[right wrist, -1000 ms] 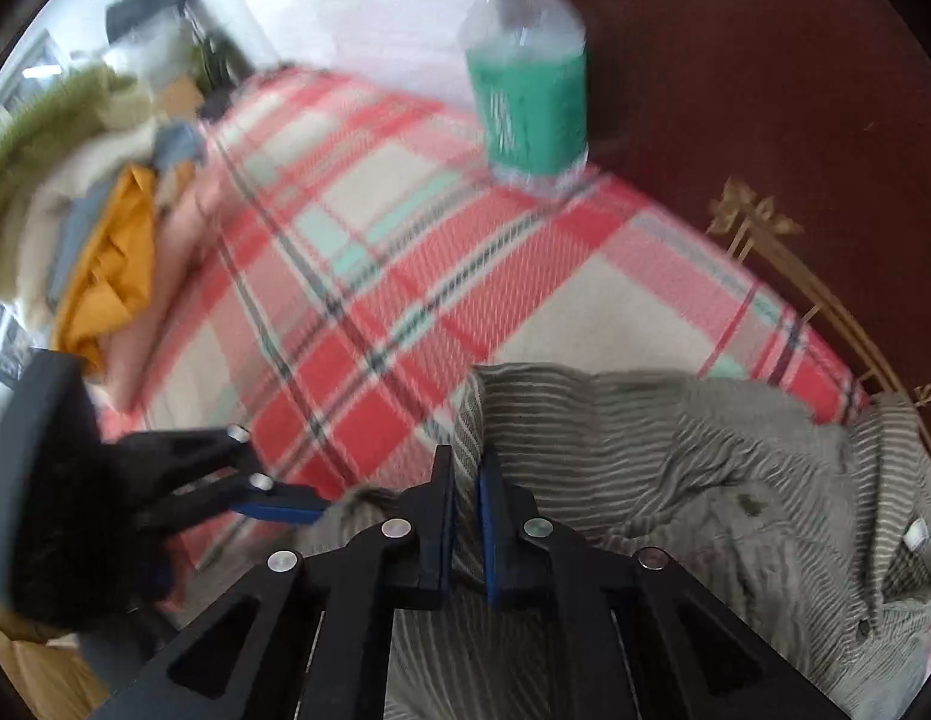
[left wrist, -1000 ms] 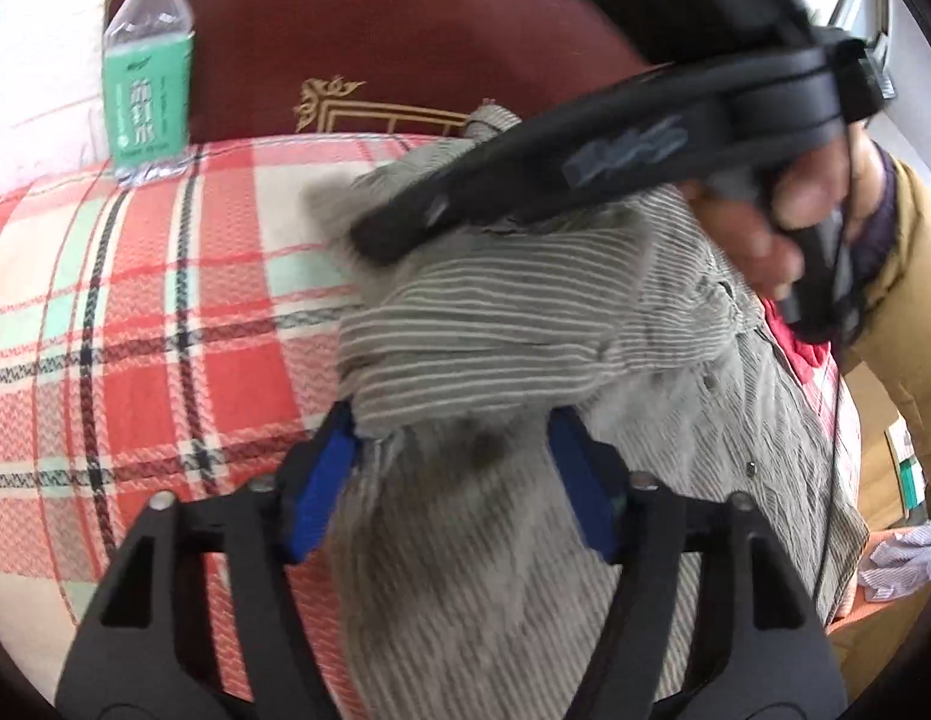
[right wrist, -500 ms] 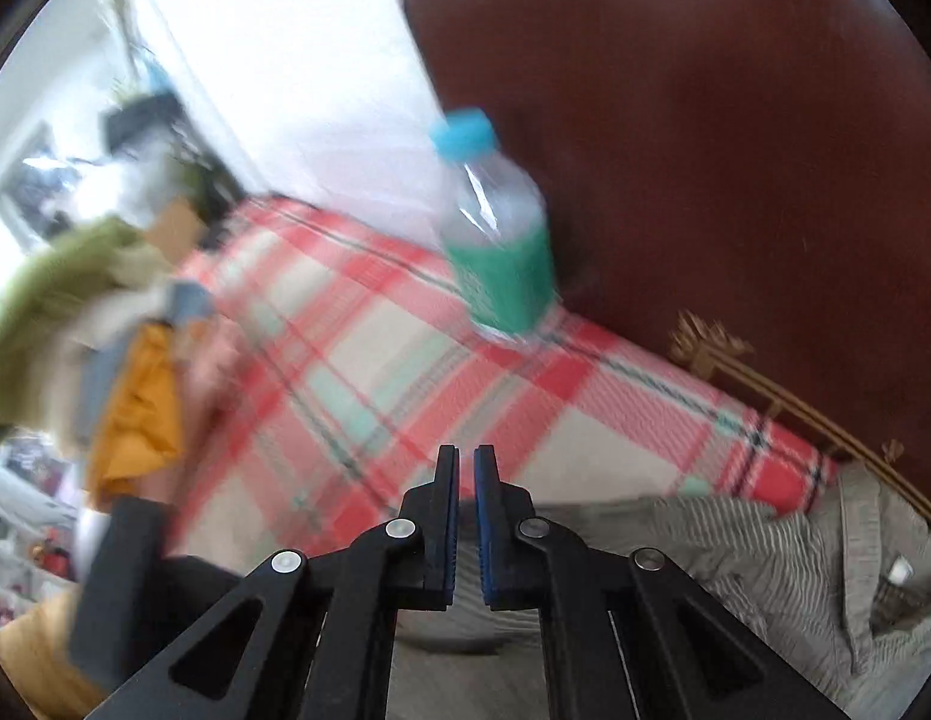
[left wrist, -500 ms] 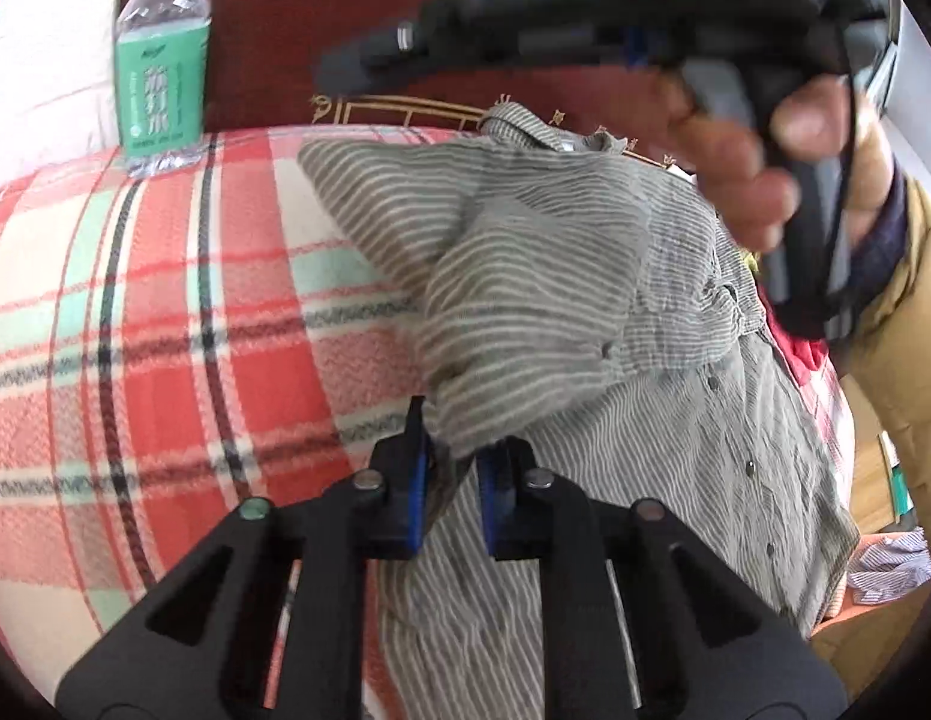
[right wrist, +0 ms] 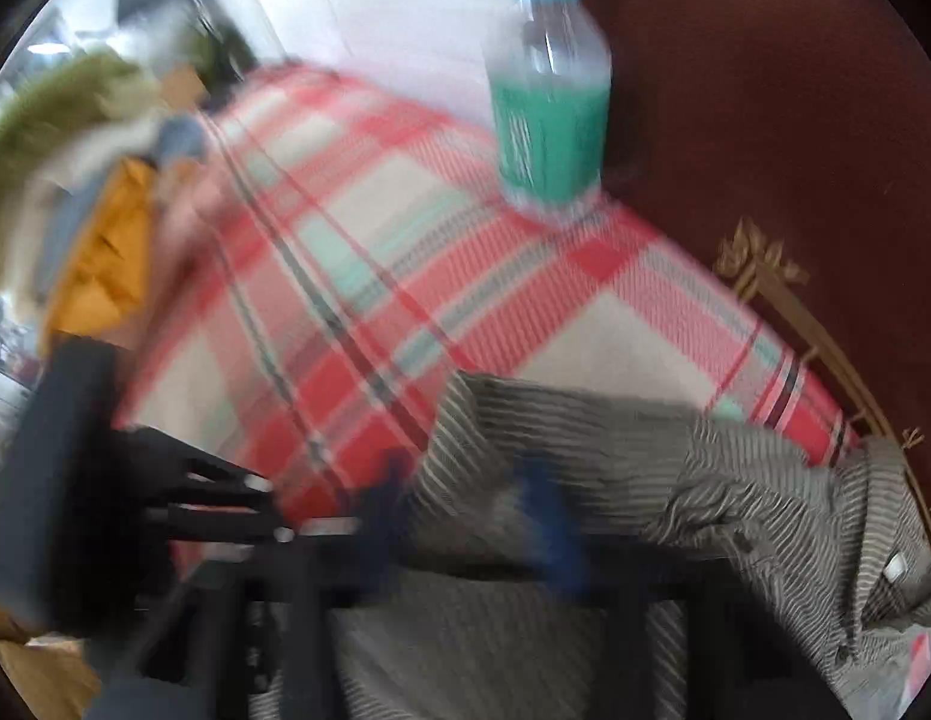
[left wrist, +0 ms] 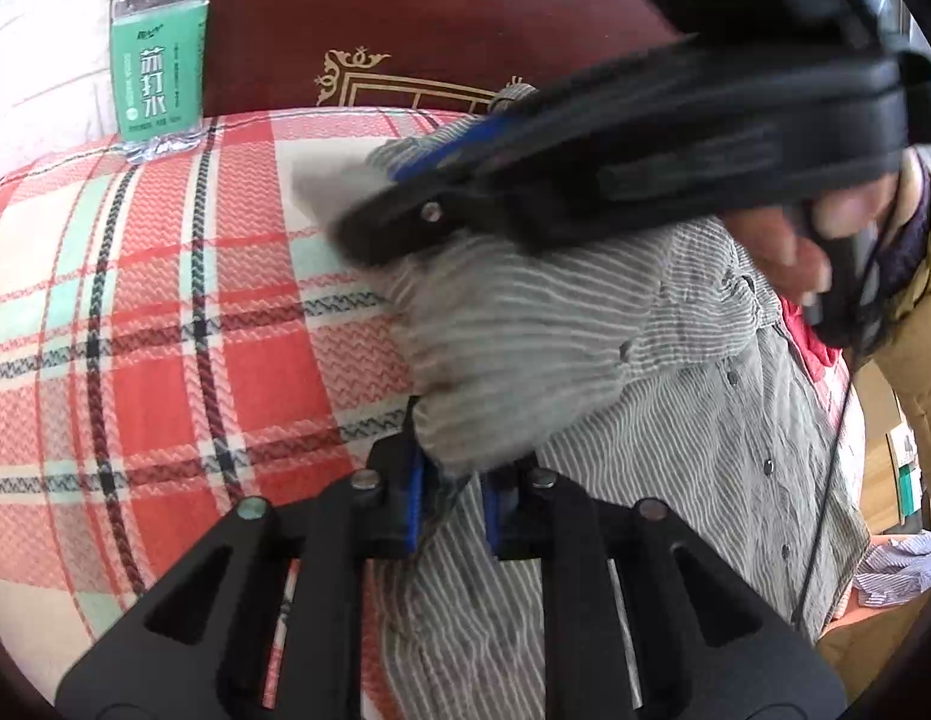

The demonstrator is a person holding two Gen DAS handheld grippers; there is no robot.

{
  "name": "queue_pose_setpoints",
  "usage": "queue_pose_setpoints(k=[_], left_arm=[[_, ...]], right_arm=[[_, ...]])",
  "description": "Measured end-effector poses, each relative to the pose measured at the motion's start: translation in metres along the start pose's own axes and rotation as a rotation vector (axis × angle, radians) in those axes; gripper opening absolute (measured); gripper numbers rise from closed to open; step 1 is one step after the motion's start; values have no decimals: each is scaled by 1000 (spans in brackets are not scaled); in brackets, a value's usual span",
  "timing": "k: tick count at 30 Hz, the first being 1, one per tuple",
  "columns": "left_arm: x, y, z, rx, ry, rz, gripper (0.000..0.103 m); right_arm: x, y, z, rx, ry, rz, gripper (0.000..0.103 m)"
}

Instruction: Fold clothes

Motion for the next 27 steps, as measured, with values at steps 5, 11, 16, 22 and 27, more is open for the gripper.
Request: queue_pose_setpoints(k=[5, 11, 16, 22, 27], left_arm=[[8, 8, -1, 52, 11, 3, 11], [22, 15, -11, 123, 15, 18, 11], [33, 12, -6, 133, 39, 44, 11], [42, 33, 0, 129, 63, 2, 37], [52, 63, 2, 107, 64, -71, 88]], right_arm=[[-16, 19, -20, -23, -99, -124, 3], [-26, 16, -36, -29, -186, -174, 3], [-23, -3, -46, 32, -245, -167, 16], [6, 66, -58, -63, -299, -329, 45], [86, 135, -51, -69, -264, -423, 55]])
Point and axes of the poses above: each gripper's, at about its wrist camera, not at the fingertips, and y roughly against the way its jaws point, z to its left, x to its underside, the point moved 9 cm from there along -y, roughly the way its jaws point, and after that the axes turned 6 degrees about z, right-handed, at the moved point
